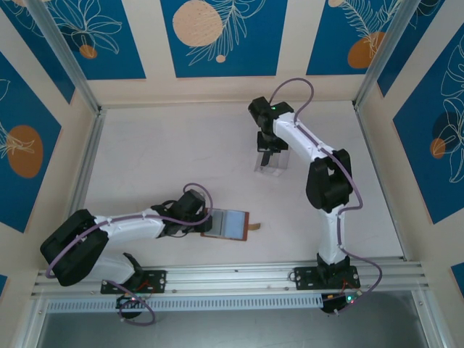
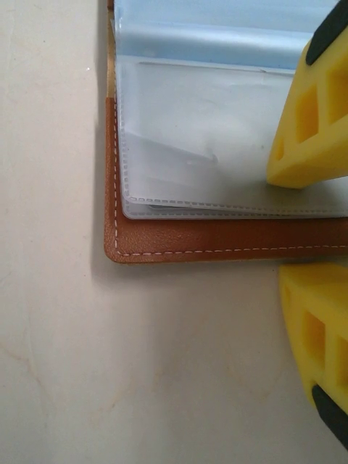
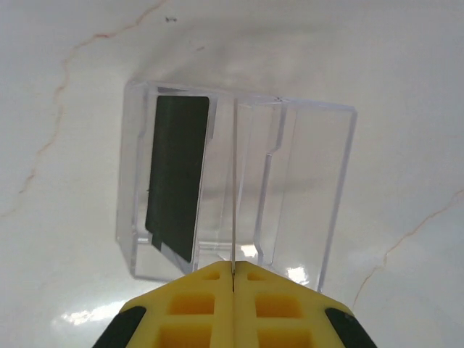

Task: Put the credit cards into the card holder
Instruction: Pick up the credit card from the storage box, then insert the credit card into the card slot.

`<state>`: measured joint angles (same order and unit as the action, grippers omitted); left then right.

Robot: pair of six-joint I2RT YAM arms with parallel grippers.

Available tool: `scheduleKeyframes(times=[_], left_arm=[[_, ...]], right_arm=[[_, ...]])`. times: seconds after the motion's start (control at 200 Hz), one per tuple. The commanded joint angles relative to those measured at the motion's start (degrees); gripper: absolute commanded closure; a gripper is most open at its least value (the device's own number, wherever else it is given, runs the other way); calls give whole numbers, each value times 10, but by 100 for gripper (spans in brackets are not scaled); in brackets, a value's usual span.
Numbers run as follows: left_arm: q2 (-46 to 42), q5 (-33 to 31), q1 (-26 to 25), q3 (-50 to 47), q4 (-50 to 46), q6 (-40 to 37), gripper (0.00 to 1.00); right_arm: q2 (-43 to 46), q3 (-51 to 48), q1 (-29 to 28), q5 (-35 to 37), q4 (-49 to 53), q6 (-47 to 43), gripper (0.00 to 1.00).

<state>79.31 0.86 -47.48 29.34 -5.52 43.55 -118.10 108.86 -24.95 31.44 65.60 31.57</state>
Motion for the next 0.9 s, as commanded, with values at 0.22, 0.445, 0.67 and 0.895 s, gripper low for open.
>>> scheduleKeyframes(times=[0.22, 0.445, 0.67, 0.895], left_arm=[[71, 33, -17, -48, 73, 7, 69], [58, 17, -35, -44, 60, 24, 70], [66, -3, -58, -33, 45, 45, 71], [75, -16, -67, -31, 34, 63, 71]], right_arm=[[213, -210, -37, -173, -150, -37, 100], [323, -398, -139, -265, -333, 0, 100], [362, -573, -186, -305, -568, 87, 100], [356, -673, -223, -281, -690, 147, 100]])
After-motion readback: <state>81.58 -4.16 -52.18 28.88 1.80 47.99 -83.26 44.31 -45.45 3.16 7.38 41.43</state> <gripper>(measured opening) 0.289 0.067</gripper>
